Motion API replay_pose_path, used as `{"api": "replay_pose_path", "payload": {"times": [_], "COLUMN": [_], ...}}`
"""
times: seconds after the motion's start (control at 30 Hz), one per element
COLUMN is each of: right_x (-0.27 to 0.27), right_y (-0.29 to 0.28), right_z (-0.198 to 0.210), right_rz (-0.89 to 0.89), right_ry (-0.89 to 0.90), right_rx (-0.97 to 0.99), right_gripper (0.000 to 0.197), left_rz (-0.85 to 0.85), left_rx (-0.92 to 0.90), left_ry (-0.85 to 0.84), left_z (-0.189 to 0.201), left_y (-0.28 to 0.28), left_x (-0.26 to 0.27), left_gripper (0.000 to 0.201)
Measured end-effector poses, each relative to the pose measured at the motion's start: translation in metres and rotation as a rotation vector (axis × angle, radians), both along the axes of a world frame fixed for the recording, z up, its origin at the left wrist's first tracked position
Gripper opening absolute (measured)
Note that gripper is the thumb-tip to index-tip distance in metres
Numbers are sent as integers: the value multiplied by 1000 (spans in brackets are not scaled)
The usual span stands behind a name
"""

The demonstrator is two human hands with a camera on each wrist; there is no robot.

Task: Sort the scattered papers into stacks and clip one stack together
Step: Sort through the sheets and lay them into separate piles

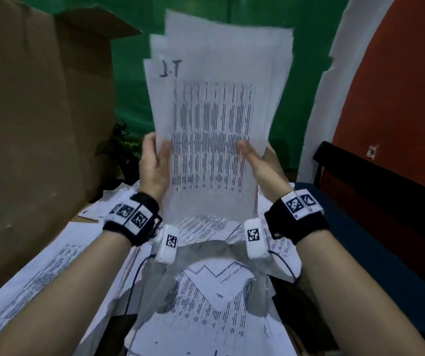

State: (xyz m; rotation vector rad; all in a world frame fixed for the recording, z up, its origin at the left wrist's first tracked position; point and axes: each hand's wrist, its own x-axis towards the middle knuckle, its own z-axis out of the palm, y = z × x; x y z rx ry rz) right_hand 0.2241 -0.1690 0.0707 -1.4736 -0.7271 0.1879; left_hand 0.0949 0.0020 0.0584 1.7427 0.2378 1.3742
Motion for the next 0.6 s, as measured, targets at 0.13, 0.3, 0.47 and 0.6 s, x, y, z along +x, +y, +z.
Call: {"api": "replay_pose_path", "payload": {"times": [0.13, 0.3, 0.47, 0.6], "right_x": [-10, -9, -10, -31], "right_y": [-9, -10, -8, 8], "right_z": [22, 13, -11, 21], "right_rz": [59, 8, 76, -57], "right_ry": [-52, 6, 59, -154], "right_rx": [77, 264, 77, 175], "right_gripper": [54, 53, 33, 33], "left_rz": [63, 11, -13, 86], "left_rx": [60, 99, -113, 7], "left_ry": [-126, -224, 6, -96], "left_z": [18, 11, -16, 22], "left_y": [-5, -17, -14, -45], "left_x": [-2, 0, 2, 10], "left_gripper": [34, 38, 27, 30]}}
